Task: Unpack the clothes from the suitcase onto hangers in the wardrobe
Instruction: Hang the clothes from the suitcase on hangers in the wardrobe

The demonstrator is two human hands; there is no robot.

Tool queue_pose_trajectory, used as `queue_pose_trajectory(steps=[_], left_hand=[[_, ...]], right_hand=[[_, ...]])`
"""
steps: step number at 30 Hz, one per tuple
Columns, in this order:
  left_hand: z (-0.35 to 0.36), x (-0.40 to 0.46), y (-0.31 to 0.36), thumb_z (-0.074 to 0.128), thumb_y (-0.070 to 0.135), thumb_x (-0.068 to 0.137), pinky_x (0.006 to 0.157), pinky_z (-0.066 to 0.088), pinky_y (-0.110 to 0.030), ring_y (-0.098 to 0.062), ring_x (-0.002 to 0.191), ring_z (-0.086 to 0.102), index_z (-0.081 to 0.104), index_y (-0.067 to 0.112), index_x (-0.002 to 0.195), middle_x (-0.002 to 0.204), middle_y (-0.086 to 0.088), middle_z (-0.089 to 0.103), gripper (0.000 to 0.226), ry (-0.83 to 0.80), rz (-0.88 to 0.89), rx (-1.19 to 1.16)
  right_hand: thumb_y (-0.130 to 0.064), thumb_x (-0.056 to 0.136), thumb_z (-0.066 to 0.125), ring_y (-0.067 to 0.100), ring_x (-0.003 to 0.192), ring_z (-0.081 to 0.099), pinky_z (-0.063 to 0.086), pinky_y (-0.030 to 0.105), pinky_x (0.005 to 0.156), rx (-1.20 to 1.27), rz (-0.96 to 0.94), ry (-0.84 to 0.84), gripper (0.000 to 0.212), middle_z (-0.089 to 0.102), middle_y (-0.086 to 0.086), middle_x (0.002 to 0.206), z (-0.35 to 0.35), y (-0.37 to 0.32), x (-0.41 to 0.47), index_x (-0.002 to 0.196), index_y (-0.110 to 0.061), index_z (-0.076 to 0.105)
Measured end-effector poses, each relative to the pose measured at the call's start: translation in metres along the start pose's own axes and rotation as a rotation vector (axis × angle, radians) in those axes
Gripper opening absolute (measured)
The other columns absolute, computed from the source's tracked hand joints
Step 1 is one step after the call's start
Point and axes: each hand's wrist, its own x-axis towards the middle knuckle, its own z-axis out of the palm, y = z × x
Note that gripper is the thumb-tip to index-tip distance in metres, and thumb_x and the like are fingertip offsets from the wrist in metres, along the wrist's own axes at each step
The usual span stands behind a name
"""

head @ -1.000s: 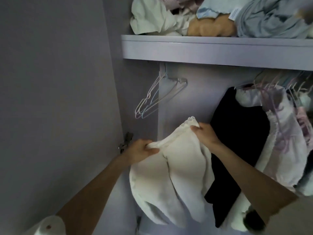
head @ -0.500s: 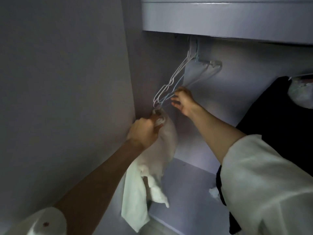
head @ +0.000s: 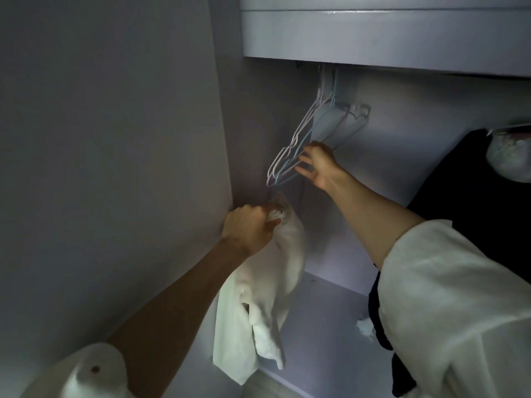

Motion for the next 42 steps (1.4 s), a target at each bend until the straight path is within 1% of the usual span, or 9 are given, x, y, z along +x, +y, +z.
queue_pose_trajectory(steps=[4, 10, 12, 16, 19, 32, 36, 40, 42], left_hand=[[0.001, -0.001, -0.004, 0.045, 0.041, 0.094, 0.087, 0.045, -0.036, -0.034, 0.108, 0.058, 0.05, 0.03, 0.129, 0.116, -0.011, 0.064, 0.037, -0.004, 0.009, 0.008], [0.005, 0.001, -0.005, 0.043, 0.043, 0.094, 0.087, 0.045, -0.036, -0.035, 0.107, 0.058, 0.046, 0.032, 0.132, 0.116, -0.01, 0.064, 0.039, -0.014, 0.026, 0.023], [0.005, 0.001, -0.004, 0.044, 0.043, 0.094, 0.087, 0.045, -0.035, -0.034, 0.109, 0.058, 0.045, 0.035, 0.133, 0.118, -0.009, 0.064, 0.04, -0.012, 0.031, 0.017], [0.004, 0.0, -0.003, 0.046, 0.044, 0.093, 0.088, 0.045, -0.034, -0.032, 0.11, 0.057, 0.05, 0.034, 0.129, 0.118, -0.009, 0.064, 0.037, -0.007, -0.001, -0.015], [0.004, 0.002, -0.001, 0.047, 0.047, 0.092, 0.088, 0.046, -0.034, -0.032, 0.11, 0.058, 0.052, 0.034, 0.127, 0.117, -0.01, 0.065, 0.038, -0.016, -0.039, -0.064], [0.022, -0.015, 0.015, 0.062, 0.01, 0.087, 0.079, 0.041, -0.024, -0.015, 0.09, 0.055, 0.065, 0.0, 0.11, 0.094, -0.006, 0.062, 0.025, -0.267, -0.21, -1.116], [0.026, -0.023, 0.022, 0.06, 0.004, 0.087, 0.061, 0.039, -0.001, 0.003, 0.079, 0.058, 0.061, 0.0, 0.117, 0.097, -0.004, 0.06, 0.03, -0.387, -0.125, -1.052], [0.034, -0.027, 0.028, 0.057, 0.003, 0.089, 0.046, 0.041, -0.003, 0.011, 0.045, 0.056, 0.06, 0.005, 0.106, 0.056, 0.013, 0.064, 0.018, -0.513, -0.1, -1.042], [0.039, -0.027, 0.028, 0.06, 0.009, 0.088, 0.046, 0.038, -0.003, 0.012, 0.044, 0.052, 0.061, 0.008, 0.097, 0.062, 0.007, 0.061, 0.008, -0.492, -0.045, -0.939]], right_hand=[[-0.015, 0.096, 0.038, 0.01, 0.073, 0.052, 0.04, 0.033, 0.082, 0.051, 0.079, -0.083, 0.025, 0.053, -0.004, 0.078, 0.008, 0.002, 0.005, 0.075, -0.022, 0.048], [-0.007, 0.09, 0.044, 0.012, 0.056, 0.048, 0.041, 0.024, 0.055, -0.075, -0.033, 0.109, 0.028, 0.048, 0.002, 0.063, 0.009, 0.002, 0.008, 0.065, -0.017, 0.049], [-0.004, 0.086, 0.045, 0.018, 0.056, 0.051, 0.047, 0.032, 0.058, -0.166, -0.116, 0.233, 0.028, 0.052, 0.006, 0.059, 0.001, 0.002, 0.011, 0.061, -0.013, 0.055], [-0.005, 0.086, 0.048, 0.027, 0.076, 0.055, 0.052, 0.041, 0.08, -0.303, -0.237, 0.395, 0.024, 0.061, 0.013, 0.085, -0.014, -0.001, 0.014, 0.095, -0.008, 0.07], [0.003, 0.084, 0.037, 0.019, 0.064, 0.049, 0.046, 0.03, 0.062, -0.288, -0.315, 0.373, 0.032, 0.053, 0.008, 0.075, -0.024, -0.009, 0.014, 0.072, -0.021, 0.055], [-0.012, 0.084, 0.049, 0.004, 0.046, 0.036, 0.032, 0.021, 0.047, -0.243, -0.463, 0.435, 0.022, 0.036, -0.001, 0.055, -0.093, 0.079, -0.094, 0.064, -0.021, 0.044], [0.004, 0.091, 0.047, 0.001, 0.045, 0.047, 0.045, 0.019, 0.048, -0.126, -0.32, 0.308, 0.017, 0.046, 0.002, 0.065, -0.12, 0.092, -0.124, 0.096, -0.011, 0.053], [-0.014, 0.092, 0.055, 0.003, 0.034, 0.031, 0.026, 0.015, 0.034, -0.106, -0.1, 0.357, 0.027, 0.034, -0.008, 0.044, -0.142, 0.1, -0.132, 0.068, -0.023, 0.045], [-0.022, 0.093, 0.055, 0.001, 0.031, 0.035, 0.027, 0.014, 0.039, -0.257, -0.098, 0.461, 0.032, 0.036, -0.01, 0.045, -0.15, 0.116, -0.135, 0.064, -0.021, 0.041]])
